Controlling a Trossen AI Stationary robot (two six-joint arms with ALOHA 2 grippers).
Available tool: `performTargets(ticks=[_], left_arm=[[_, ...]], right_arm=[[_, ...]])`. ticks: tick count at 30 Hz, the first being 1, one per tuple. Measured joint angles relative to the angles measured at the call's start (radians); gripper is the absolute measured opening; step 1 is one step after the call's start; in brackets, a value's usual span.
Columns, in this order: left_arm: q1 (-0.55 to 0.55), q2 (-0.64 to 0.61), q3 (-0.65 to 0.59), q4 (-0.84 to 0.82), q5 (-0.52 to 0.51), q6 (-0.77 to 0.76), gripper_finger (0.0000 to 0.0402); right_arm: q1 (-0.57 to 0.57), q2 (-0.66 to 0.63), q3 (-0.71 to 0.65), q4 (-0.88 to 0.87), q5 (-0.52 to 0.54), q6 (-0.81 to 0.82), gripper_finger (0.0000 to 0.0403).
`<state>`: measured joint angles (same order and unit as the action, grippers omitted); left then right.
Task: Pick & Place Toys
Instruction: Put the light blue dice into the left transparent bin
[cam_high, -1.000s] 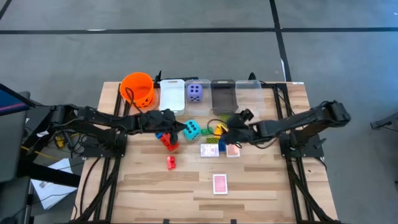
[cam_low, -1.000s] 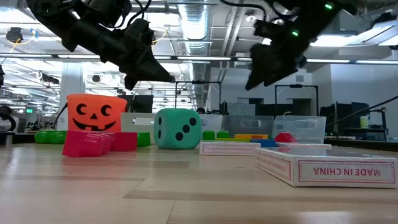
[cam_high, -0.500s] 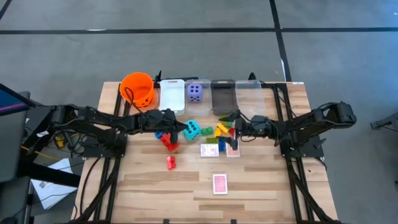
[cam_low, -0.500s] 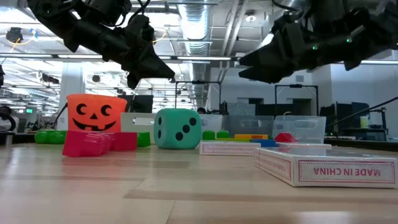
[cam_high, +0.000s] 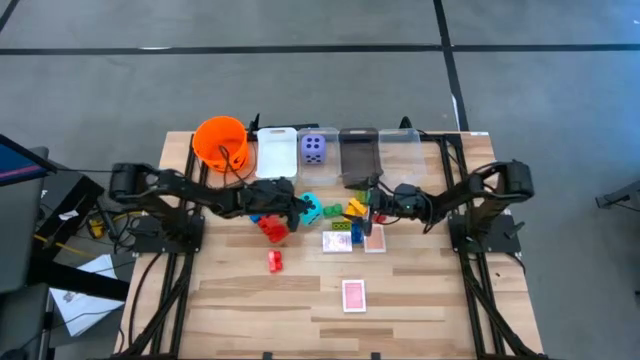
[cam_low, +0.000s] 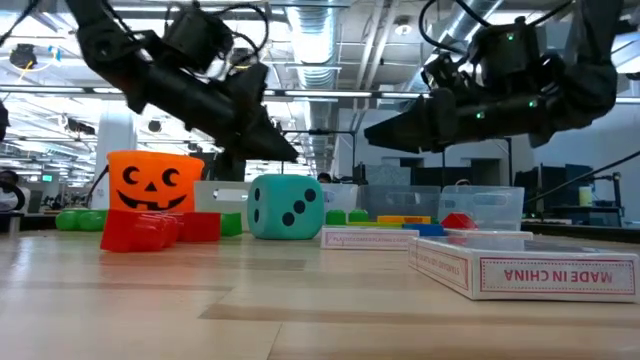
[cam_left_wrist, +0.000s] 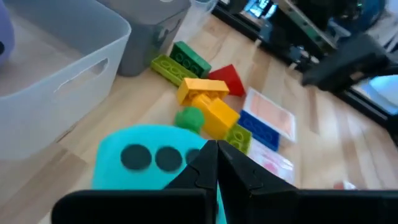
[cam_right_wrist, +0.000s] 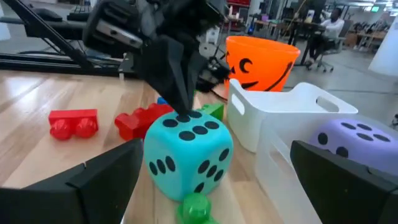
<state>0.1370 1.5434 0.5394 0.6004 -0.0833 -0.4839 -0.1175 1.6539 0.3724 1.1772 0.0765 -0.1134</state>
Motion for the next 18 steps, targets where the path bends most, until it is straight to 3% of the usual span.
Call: performTargets(ticks=[3, 9, 13, 18], left_arm=[[0.002, 0.077, 0.066, -0.035, 0.026, 0.000, 0.0000], [0.000, 0.134, 0.172, -0.235, 0.200, 0.015, 0.0000], [-0.006, 0.074, 0.168, -0.333, 0.305, 0.076, 0.0000], [-0.026, -0.042, 0.166, -0.523, 0.258, 0.148, 0.0000]], right_arm=[[-0.003, 0.021, 0.014, 0.013, 0.000, -0.032, 0.0400], [-0.010, 0.032, 0.023, 0.001, -0.002, -0.072, 0.0400], [-0.008, 0.032, 0.023, -0.006, -0.005, -0.072, 0.0400], [-0.007, 0.032, 0.024, -0.004, -0.012, -0.071, 0.0400]])
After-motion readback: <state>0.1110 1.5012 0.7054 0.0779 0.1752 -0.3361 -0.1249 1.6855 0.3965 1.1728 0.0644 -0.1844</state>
